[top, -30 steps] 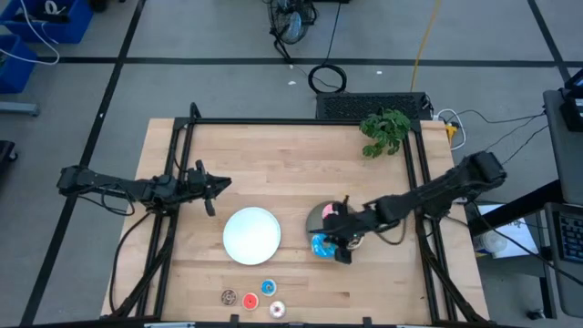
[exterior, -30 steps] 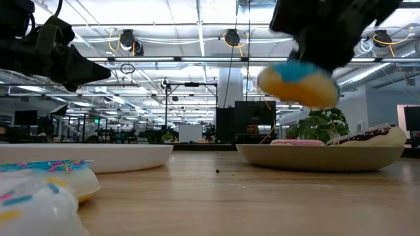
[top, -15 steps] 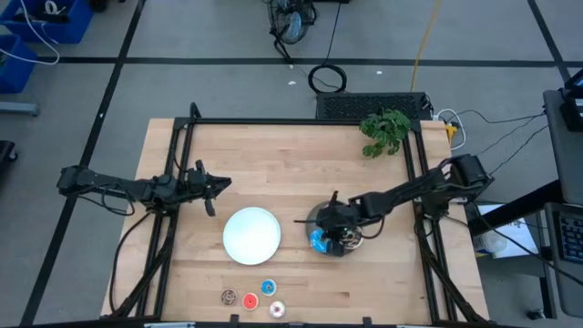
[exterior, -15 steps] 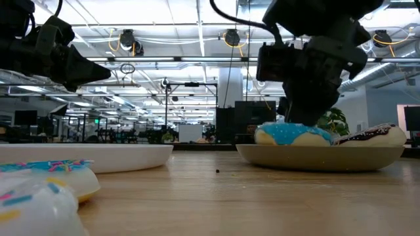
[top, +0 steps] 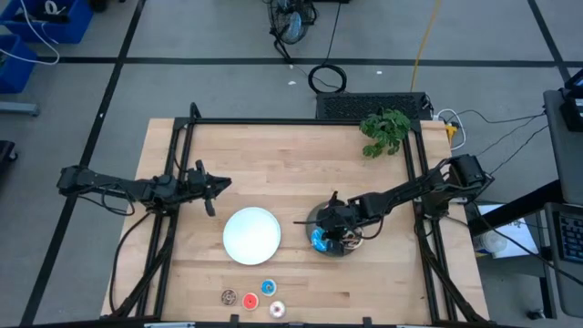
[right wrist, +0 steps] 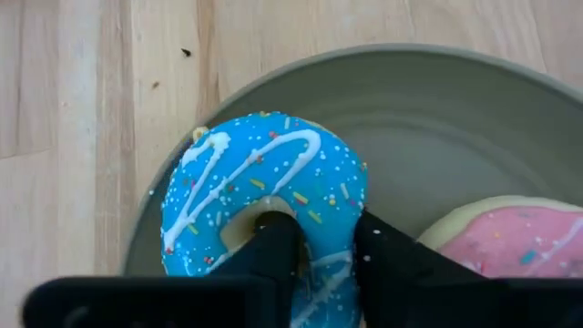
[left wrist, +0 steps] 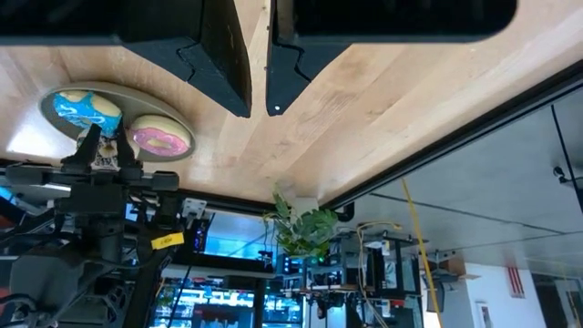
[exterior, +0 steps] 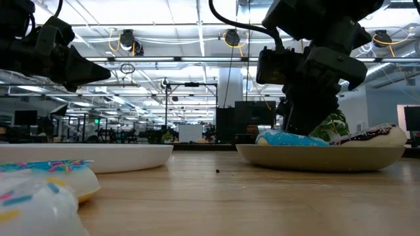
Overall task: Pick & Place donuts
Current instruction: Put the big blue donut on the gray plate, then put the small brown donut on the white plate
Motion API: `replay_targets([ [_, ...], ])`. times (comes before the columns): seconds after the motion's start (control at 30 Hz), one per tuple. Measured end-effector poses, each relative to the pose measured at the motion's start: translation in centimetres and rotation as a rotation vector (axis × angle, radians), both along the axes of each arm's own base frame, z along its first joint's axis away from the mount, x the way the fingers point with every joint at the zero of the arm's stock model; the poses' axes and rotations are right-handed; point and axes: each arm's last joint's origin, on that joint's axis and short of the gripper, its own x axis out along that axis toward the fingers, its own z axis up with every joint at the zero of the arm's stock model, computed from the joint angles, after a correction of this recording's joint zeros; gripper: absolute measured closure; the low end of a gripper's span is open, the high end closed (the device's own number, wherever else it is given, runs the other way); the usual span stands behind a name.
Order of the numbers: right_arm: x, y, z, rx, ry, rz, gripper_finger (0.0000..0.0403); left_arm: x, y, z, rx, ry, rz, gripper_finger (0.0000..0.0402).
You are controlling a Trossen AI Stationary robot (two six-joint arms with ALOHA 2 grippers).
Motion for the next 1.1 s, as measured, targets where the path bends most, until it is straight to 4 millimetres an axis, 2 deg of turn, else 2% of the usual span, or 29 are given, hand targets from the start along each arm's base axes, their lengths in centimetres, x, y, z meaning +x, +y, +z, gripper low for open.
replay_targets([
  [0.2, -0.2, -0.1, -0.1, -0.008, 0.032, -0.002, 0.0245, 0.0, 0.0, 0.0, 0.000, 0.003, 0.000, 0.0360],
  [0.3, -0.1, -0.1, 0.5, -0.035, 0.076, -0.021, 0.0215, 0.0, 0.0, 0.0, 0.000, 0.003, 0.000, 0.0360],
  [0.53, 1.1, 0.5, 2.9, -0.096, 0.056, -0.003, 0.0187, 0.0, 0.0, 0.0, 0.000, 0.003, 0.000, 0.0360],
  [0.7, 1.8, 0.7, 4.0, -0.092, 0.015, 0.008, 0.0188, 0.0, 0.0, -0.2, 0.000, 0.016, 0.000, 0.0360],
  [0.87, 1.5, 0.8, 5.7, -0.031, -0.040, 0.087, 0.0202, 0.0, 0.0, -0.2, -0.004, 0.020, 0.000, 0.0360],
  [0.97, 0.6, 1.3, 7.7, -0.031, -0.108, 0.154, 0.0228, 0.0, 0.0, -0.1, -0.007, 0.006, 0.000, 0.0360],
  [1.1, -1.5, 2.2, 11.2, -0.096, -0.268, 0.259, 0.0291, 0.0, 0.0, 0.0, -0.015, -0.008, 0.000, 0.0360],
])
